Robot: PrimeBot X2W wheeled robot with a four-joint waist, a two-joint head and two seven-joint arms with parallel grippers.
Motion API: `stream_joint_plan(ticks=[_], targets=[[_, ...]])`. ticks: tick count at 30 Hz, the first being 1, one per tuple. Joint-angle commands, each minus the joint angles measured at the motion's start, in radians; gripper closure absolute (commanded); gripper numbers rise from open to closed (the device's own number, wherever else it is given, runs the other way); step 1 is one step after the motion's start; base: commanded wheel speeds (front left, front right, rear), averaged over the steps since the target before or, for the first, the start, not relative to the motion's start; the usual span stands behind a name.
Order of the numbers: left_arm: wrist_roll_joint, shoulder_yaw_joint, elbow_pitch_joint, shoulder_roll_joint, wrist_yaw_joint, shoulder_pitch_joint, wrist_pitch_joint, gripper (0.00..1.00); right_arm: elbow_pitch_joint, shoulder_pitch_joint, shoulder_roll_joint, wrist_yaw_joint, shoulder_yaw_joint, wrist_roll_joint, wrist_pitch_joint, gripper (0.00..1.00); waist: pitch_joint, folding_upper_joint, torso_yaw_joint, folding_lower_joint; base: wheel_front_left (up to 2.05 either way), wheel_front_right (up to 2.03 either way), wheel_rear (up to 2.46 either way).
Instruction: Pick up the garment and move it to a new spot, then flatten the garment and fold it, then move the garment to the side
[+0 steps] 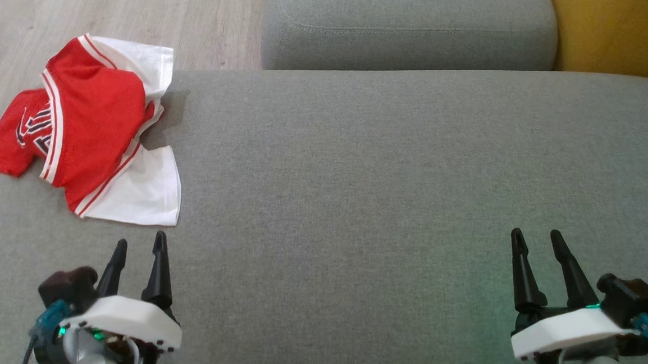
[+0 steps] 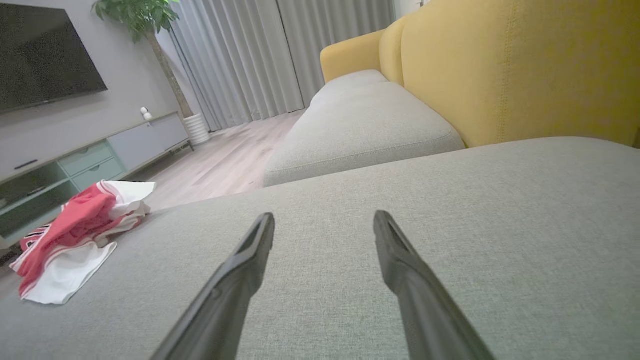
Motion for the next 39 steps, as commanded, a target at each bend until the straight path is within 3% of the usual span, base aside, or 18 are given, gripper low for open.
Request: stream_joint_plan(ticks=[1,21,39], targets=[[0.035,0.017,-0.039,0.023,0.004,-0.024,-0.017,0.0,-0.025,-0.049,-0.023,-0.001,0.018,-0.033,-0.016,0.0,0.001,0.0,0.0,0.0,0.0,0.0,0.0],[0.26,0.001,0.012,0.029,0.023,-0.02,-0.074,0.0,0.025,-0.045,-0.017,-0.001,-0.004,-0.224,-0.074,0.0,-0.003,0.0,-0.001,0.0,0.0,0.0,0.0],[0.243,-0.006,0.06,0.037,0.024,-0.037,-0.074,0.0,0.039,-0.042,-0.011,-0.001,-0.02,-0.195,-0.074,0.0,-0.008,0.0,-0.001,0.0,0.0,0.0,0.0]])
